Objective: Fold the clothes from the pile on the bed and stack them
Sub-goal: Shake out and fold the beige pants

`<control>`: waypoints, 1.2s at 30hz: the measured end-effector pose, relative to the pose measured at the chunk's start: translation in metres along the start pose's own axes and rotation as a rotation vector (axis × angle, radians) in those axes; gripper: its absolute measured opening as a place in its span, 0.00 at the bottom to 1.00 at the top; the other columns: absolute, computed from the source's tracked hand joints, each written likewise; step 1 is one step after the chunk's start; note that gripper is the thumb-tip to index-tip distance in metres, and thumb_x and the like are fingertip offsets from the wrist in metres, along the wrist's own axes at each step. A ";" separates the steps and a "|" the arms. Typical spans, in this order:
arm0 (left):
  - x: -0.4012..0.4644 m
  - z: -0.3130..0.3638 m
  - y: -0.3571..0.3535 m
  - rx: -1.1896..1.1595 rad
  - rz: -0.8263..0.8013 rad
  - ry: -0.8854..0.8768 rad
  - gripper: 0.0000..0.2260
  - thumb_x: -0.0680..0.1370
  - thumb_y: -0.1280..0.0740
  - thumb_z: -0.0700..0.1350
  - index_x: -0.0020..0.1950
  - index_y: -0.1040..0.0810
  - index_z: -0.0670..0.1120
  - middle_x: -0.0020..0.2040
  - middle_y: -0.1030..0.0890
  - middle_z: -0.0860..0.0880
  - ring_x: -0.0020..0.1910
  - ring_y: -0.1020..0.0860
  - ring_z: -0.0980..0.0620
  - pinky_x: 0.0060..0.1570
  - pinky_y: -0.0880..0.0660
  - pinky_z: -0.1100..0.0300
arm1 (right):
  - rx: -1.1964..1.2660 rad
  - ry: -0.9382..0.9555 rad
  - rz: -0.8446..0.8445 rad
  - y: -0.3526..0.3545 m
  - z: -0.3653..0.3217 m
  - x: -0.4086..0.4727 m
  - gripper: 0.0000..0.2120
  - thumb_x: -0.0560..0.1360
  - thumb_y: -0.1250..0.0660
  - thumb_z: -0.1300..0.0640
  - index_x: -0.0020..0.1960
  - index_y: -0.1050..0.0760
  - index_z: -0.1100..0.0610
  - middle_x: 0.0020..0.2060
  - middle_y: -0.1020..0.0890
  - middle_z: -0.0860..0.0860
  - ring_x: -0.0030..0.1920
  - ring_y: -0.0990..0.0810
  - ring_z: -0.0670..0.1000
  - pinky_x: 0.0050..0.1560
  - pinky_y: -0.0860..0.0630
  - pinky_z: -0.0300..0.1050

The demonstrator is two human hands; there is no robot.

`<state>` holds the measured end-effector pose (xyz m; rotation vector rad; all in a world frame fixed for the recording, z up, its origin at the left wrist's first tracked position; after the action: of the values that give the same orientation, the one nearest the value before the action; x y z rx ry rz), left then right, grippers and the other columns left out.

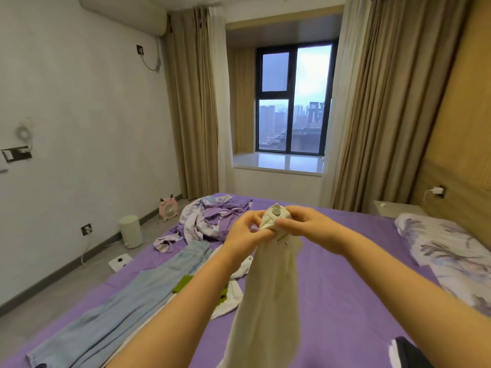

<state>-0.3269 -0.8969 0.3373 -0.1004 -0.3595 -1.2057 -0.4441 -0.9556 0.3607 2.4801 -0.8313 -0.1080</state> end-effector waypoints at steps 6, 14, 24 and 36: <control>-0.005 0.009 -0.013 -0.025 -0.106 0.040 0.08 0.73 0.26 0.41 0.45 0.25 0.45 0.64 0.23 0.51 0.62 0.24 0.56 0.61 0.29 0.57 | 0.055 0.067 -0.061 0.012 -0.002 -0.015 0.10 0.78 0.35 0.56 0.58 0.21 0.56 0.51 0.17 0.54 0.51 0.20 0.49 0.55 0.25 0.42; -0.003 0.007 -0.031 0.327 -0.489 0.157 0.06 0.73 0.27 0.53 0.45 0.18 0.52 0.38 0.22 0.53 0.40 0.24 0.56 0.42 0.29 0.65 | -0.121 0.034 -0.148 0.026 0.005 -0.024 0.06 0.75 0.30 0.53 0.51 0.17 0.47 0.48 0.15 0.46 0.50 0.18 0.43 0.48 0.24 0.33; -0.004 -0.041 -0.034 0.584 -0.670 0.269 0.20 0.73 0.28 0.55 0.49 0.22 0.37 0.42 0.28 0.46 0.43 0.30 0.51 0.46 0.33 0.56 | -0.423 -0.147 -0.095 0.093 0.045 -0.052 0.08 0.70 0.27 0.44 0.39 0.18 0.48 0.34 0.18 0.42 0.35 0.22 0.38 0.38 0.28 0.31; 0.041 -0.029 0.007 0.657 -0.434 0.144 0.14 0.78 0.35 0.54 0.39 0.24 0.45 0.33 0.31 0.52 0.33 0.33 0.55 0.32 0.34 0.65 | -0.368 -0.367 -0.357 0.047 0.163 -0.113 0.03 0.72 0.28 0.51 0.41 0.19 0.49 0.34 0.21 0.41 0.37 0.25 0.41 0.44 0.29 0.35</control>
<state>-0.3016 -0.9391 0.3244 0.6586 -0.6553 -1.4515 -0.5988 -0.9948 0.2337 2.2536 -0.4416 -0.7874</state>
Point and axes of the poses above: each hand's wrist, its own x-axis towards the middle knuckle, its own y-axis out of the back of the hand, z = x × y, the point moved 9 cm from there along x, towards the middle knuckle
